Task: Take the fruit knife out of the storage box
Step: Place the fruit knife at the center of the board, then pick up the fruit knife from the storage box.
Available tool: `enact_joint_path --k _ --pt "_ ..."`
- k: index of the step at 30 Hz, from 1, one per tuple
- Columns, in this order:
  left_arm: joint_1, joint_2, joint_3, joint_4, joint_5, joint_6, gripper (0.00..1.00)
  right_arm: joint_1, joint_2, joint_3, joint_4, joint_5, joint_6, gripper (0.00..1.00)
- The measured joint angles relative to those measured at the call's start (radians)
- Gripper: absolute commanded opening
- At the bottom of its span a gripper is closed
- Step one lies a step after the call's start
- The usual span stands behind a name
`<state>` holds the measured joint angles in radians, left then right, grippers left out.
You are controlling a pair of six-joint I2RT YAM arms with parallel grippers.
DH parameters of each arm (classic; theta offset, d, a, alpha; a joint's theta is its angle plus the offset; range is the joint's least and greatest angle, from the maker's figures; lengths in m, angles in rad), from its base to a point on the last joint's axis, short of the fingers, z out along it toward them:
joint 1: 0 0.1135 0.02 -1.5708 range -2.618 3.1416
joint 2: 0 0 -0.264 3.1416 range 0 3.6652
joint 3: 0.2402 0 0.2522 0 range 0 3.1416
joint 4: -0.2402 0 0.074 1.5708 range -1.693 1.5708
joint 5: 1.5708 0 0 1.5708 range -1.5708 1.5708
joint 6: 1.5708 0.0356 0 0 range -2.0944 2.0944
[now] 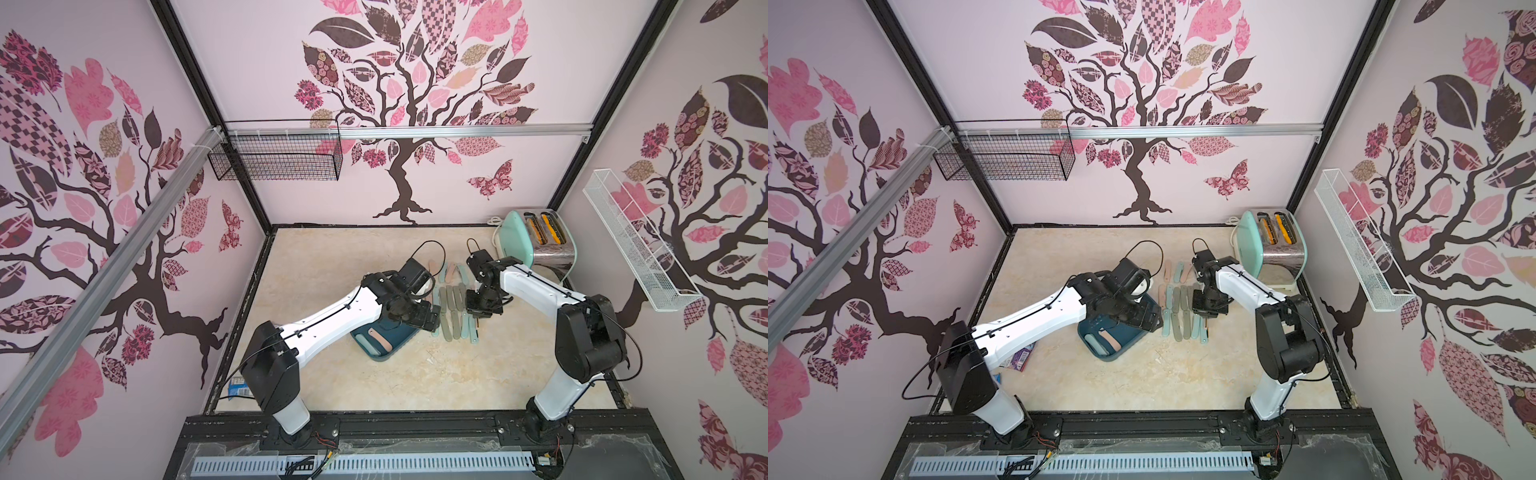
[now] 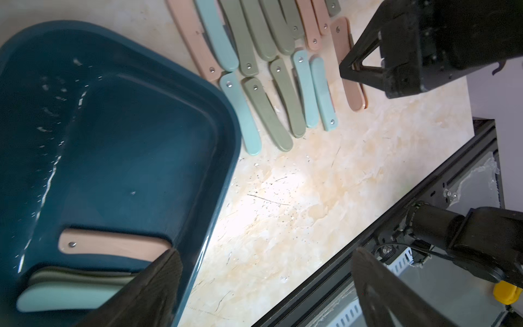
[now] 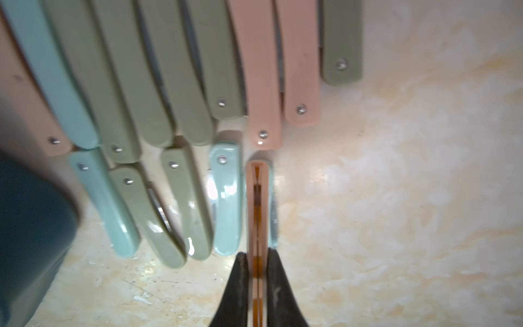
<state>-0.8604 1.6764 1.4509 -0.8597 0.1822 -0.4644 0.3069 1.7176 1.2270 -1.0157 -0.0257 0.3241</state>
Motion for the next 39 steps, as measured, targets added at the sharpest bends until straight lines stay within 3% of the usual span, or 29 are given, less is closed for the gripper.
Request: enact_joint_path --k 13,16,19,20,33,39 --pt "-0.011 0.009 0.009 0.005 0.021 0.025 0.98 -0.03 0.1 -0.033 0.013 0.031 -0.016 0.09" --pt "-0.011 0.007 0.005 0.001 0.021 0.028 0.98 -0.031 0.105 -0.033 0.015 0.032 -0.019 0.16" --pt "-0.011 0.005 0.0 0.0 0.021 0.031 0.98 -0.031 0.105 -0.032 0.015 0.036 -0.026 0.31" --pt "-0.011 0.005 -0.001 -0.001 0.02 0.032 0.98 -0.031 0.105 -0.031 0.014 0.039 -0.03 0.32" --pt "-0.003 0.005 -0.006 -0.002 0.021 0.045 0.98 -0.031 0.055 0.04 -0.036 0.078 -0.031 0.32" --pt "0.055 -0.042 -0.044 -0.005 0.018 0.046 0.98 0.001 0.023 0.128 -0.061 0.04 -0.037 0.32"
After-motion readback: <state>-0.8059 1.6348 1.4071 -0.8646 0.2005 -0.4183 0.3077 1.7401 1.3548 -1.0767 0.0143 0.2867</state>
